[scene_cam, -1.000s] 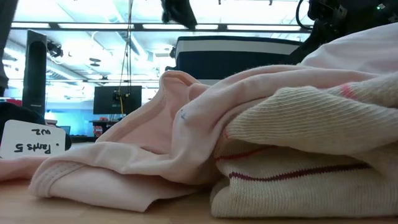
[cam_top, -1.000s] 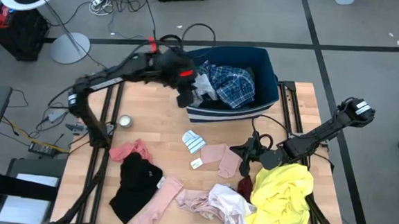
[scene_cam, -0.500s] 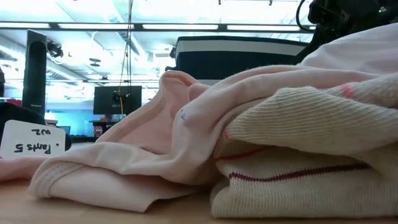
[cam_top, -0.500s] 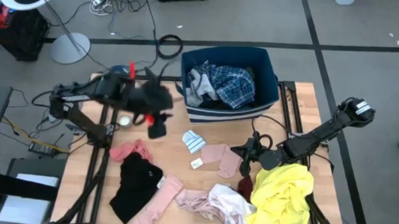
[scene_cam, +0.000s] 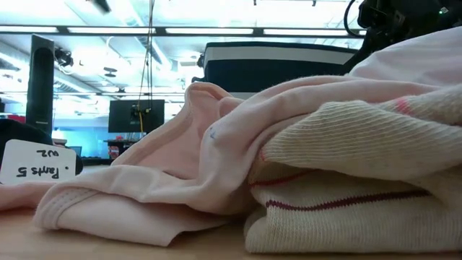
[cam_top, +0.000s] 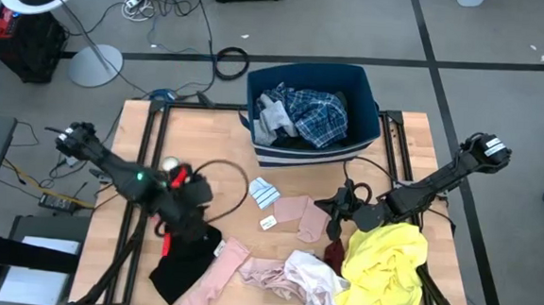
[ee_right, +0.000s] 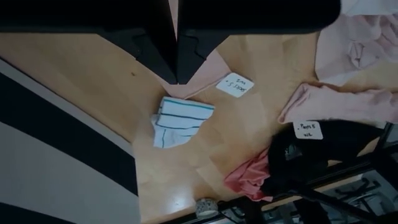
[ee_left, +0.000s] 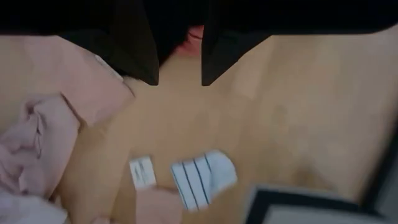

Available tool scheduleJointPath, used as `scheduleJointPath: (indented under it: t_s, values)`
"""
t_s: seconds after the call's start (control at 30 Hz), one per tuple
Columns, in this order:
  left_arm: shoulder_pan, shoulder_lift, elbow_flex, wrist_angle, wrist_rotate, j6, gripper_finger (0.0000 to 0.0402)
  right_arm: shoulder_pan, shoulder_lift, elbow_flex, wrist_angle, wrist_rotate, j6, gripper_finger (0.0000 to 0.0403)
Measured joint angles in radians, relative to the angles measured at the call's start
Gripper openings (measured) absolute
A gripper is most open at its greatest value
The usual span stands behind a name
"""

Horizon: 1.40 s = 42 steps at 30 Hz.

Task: Sort clothes
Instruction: Put the black underwear into the blue laundry bin

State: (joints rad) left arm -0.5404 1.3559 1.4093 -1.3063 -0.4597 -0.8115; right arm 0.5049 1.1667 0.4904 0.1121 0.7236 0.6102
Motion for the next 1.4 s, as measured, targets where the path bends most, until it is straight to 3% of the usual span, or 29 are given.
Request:
scheduleJointPath:
  t_s: [0.23, 0.4, 0.5, 0.77, 0.97, 1.17, 1.4]
  values:
    - [-0.066, -0.101, -0.353, 0.212, 0.074, -0.190, 0.0127, 0.000, 0.000, 0.000, 0.019, -0.018, 0.001, 0.0007]
    - [-0.062, -0.138, -0.555, 0.405, 0.172, -0.238, 0.0127, 0.000, 0.000, 0.000, 0.020, -0.020, -0.001, 0.0004]
    - [-0.062, -0.138, -0.643, 0.510, 0.224, -0.256, 0.0127, -0.003, 0.000, 0.000, 0.021, -0.020, -0.001, 0.0005]
    - [-0.061, -0.097, -0.770, 0.564, 0.349, -0.325, 0.0116, -0.010, 0.000, 0.000, 0.021, -0.020, -0.001, 0.0005]
    - [-0.060, -0.108, -0.729, 0.599, 0.375, -0.278, 0.0012, -0.010, 0.000, 0.000, 0.021, -0.020, -0.001, 0.0005]
    - [-0.055, -0.114, -0.518, 0.385, 0.361, -0.214, 0.0003, -0.011, 0.000, 0.000, 0.021, -0.020, -0.001, 0.0007]
    - [-0.050, -0.114, -0.135, 0.076, 0.169, -0.112, 0.0001, -0.011, 0.000, 0.000, 0.022, -0.018, 0.000, 0.0004]
